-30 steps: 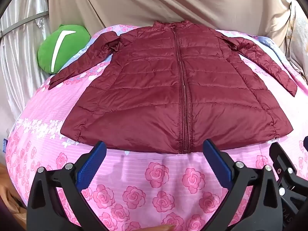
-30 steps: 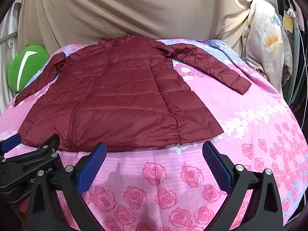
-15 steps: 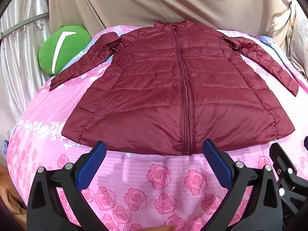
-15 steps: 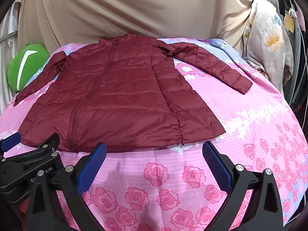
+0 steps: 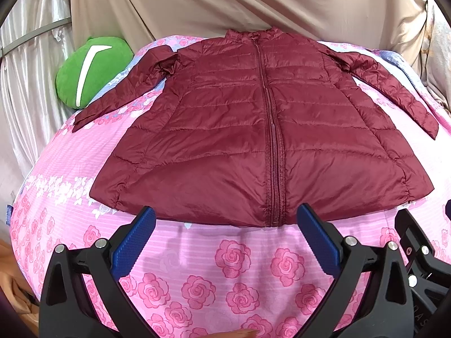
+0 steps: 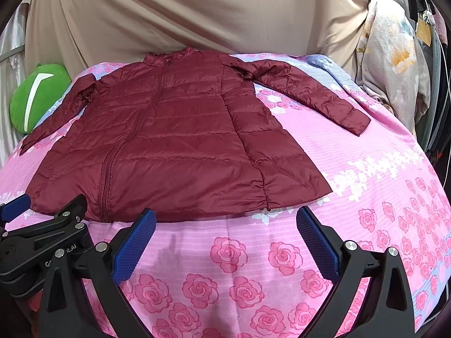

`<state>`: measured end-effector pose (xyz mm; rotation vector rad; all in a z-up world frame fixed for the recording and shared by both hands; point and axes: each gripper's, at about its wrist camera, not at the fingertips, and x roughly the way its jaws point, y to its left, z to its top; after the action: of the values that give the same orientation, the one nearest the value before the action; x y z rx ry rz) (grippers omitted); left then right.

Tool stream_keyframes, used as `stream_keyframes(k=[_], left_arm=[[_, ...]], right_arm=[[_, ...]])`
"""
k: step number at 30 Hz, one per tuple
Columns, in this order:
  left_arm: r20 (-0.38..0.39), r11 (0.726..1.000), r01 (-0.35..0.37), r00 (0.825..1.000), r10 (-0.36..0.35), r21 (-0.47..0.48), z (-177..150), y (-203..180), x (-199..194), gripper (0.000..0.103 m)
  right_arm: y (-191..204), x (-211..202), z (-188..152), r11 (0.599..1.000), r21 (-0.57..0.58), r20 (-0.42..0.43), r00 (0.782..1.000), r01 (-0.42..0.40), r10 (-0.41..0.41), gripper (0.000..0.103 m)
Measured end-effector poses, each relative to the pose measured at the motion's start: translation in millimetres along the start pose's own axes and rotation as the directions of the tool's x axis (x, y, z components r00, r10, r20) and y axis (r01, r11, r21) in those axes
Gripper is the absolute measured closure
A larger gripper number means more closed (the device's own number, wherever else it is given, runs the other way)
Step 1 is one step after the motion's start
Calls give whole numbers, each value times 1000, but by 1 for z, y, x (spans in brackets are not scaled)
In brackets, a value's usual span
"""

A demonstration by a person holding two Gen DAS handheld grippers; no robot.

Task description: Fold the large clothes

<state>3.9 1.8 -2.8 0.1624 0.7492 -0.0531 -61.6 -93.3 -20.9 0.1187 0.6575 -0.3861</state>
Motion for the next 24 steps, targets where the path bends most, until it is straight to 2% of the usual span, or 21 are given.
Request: stream_keyframes(k=[24], left_arm=[[4,1000,-13,1000,13,11,-1,-1,2,5]], right_arm=[[-6,3,-2,1000,10,-10,1000,-4,4,5]])
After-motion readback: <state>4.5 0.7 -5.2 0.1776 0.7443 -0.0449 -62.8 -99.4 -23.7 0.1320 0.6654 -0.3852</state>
